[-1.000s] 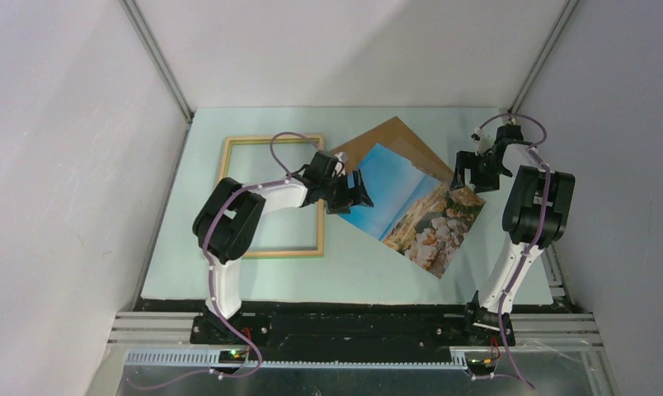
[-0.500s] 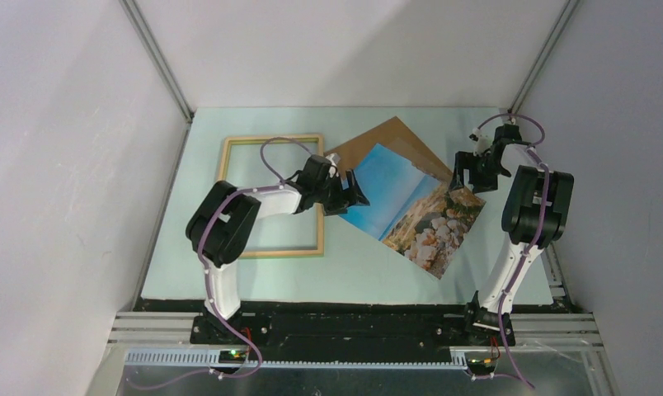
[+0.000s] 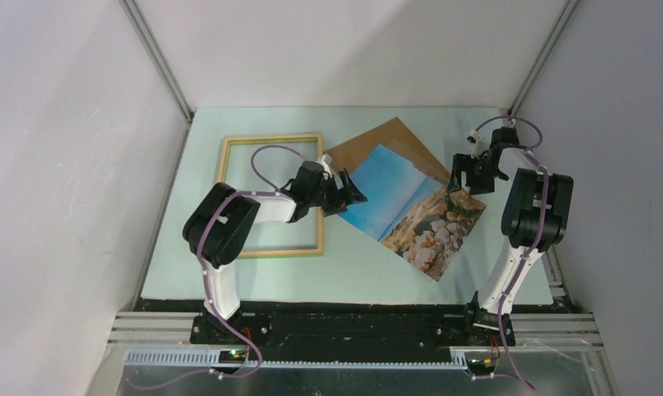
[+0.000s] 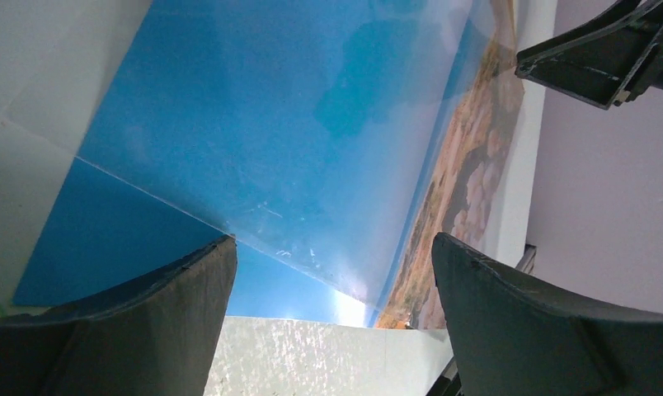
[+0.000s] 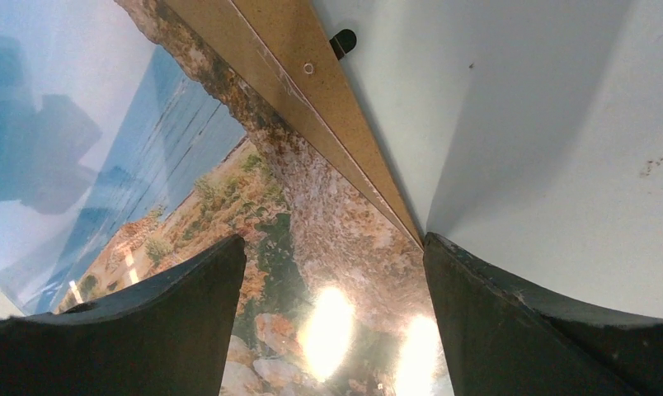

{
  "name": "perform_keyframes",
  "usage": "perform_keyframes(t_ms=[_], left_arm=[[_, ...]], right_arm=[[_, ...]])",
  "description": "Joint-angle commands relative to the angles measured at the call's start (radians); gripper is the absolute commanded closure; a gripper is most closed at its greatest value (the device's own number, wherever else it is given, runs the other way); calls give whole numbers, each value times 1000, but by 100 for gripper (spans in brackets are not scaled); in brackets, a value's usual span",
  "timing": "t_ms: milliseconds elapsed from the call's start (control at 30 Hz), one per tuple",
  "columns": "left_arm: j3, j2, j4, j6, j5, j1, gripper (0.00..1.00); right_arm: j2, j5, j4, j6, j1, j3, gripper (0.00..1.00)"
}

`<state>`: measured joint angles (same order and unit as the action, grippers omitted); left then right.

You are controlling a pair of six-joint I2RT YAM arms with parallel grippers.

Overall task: Put the photo into the frame
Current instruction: Pick up the photo frame item at the center of the board.

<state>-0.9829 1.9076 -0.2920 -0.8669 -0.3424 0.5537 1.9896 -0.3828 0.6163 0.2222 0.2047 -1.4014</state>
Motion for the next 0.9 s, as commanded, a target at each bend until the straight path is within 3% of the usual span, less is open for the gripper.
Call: perform_keyframes(t_ms=[0, 333, 633, 867], left_arm=[[79, 22, -87, -68, 47, -6, 5], [165, 30, -285, -177, 6, -6, 4], [147, -2, -326, -175, -52, -29, 4], [113, -15, -331, -151, -103, -43, 13]], right_arm=[[-27, -71, 58, -69, -34, 56, 18], [-104, -46, 16, -143, -66, 154, 20], [-150, 9, -21, -181, -91, 209, 21], [-157, 3, -29, -188, -97, 221, 21]])
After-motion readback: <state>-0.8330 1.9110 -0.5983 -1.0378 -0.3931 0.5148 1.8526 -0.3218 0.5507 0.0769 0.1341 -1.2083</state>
